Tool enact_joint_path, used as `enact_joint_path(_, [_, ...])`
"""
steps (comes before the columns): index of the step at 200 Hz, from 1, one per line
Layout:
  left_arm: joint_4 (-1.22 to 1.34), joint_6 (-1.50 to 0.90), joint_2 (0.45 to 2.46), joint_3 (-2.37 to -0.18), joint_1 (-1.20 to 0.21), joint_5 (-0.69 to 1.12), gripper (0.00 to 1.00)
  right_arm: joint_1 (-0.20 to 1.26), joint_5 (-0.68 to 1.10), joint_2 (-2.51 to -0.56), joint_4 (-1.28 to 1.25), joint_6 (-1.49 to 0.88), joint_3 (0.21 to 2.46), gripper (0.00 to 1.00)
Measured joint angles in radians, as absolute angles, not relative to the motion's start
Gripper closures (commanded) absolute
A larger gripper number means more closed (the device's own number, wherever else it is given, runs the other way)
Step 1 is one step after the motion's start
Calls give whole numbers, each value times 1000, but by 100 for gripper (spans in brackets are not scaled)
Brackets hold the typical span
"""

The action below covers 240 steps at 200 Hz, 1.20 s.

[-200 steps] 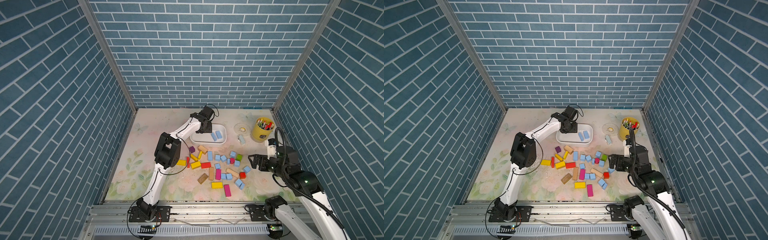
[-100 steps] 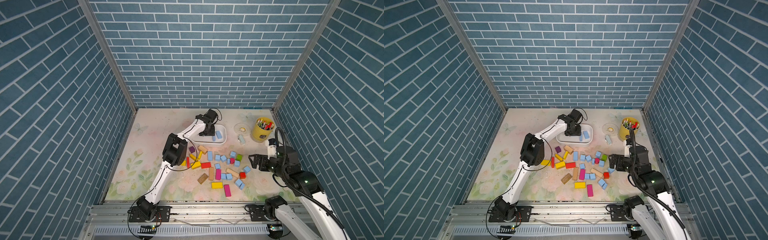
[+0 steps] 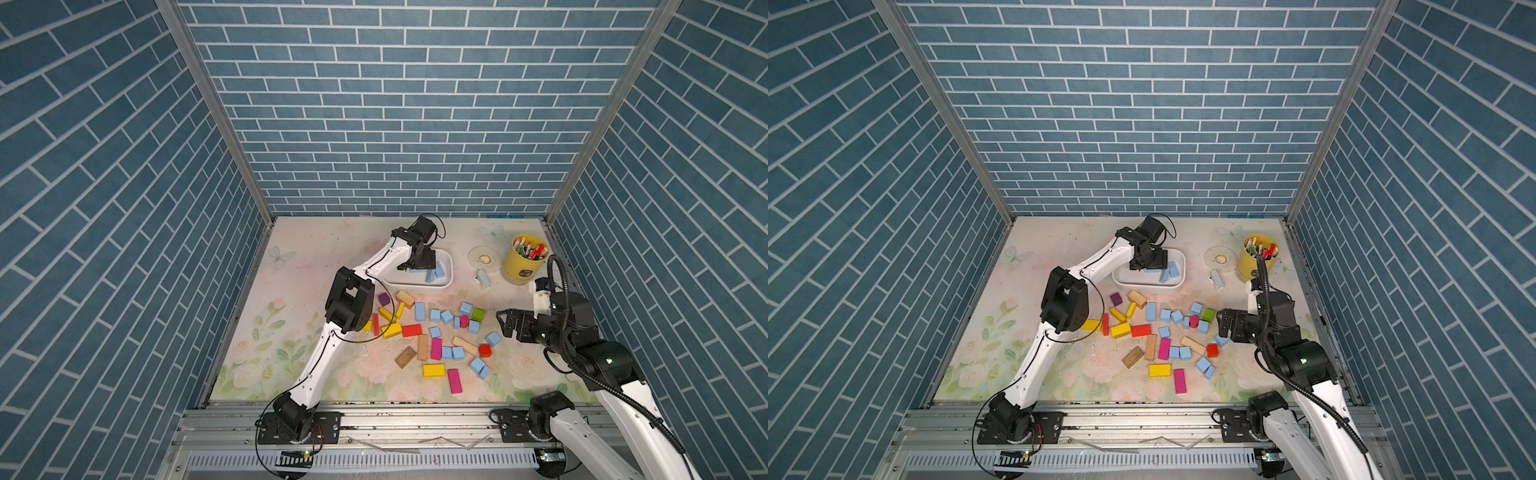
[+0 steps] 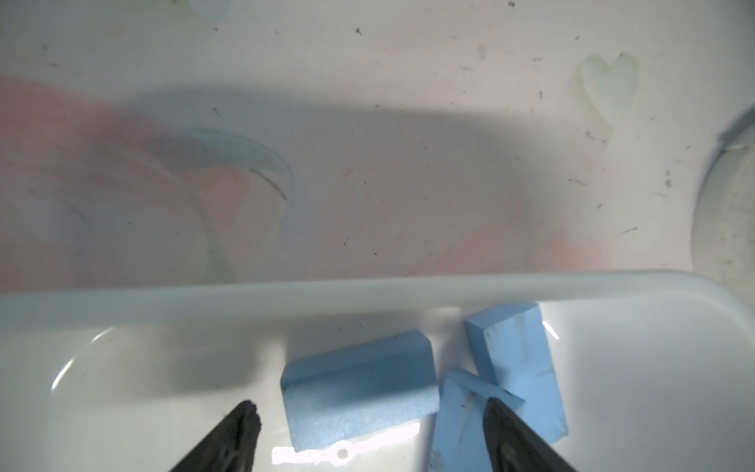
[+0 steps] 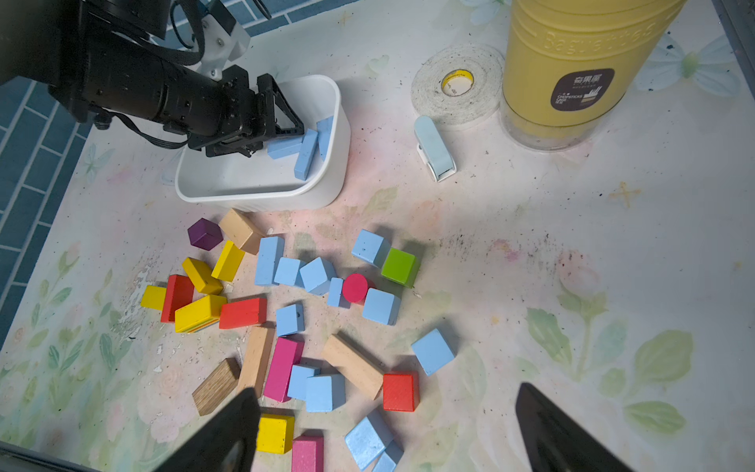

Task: Pick out the blue building blocks
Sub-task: Place the building block in the storage box, then pick up the building block from the center of the board.

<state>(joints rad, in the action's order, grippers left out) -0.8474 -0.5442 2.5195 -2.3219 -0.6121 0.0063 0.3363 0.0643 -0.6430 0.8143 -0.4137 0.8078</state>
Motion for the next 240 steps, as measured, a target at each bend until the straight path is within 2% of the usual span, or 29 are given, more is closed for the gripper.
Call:
enact_joint_path(24, [-832,-526,2399,-2226,-612,-2,1,336,67,-656,809,-414,808,3])
enact_joint_path(104, [-666,-507,1797,-1739,-621,-14,1,336,84,-732,784,-414,808,3])
enact_joint_path(170, [-606,-514,1537,-1366,-640,-30,1,336,120,-791,773,-414,808,5])
enact_joint_path(240, [-580,-528,1305,-1131,-643,-44,1,337,163,-878,723,-423,771,10])
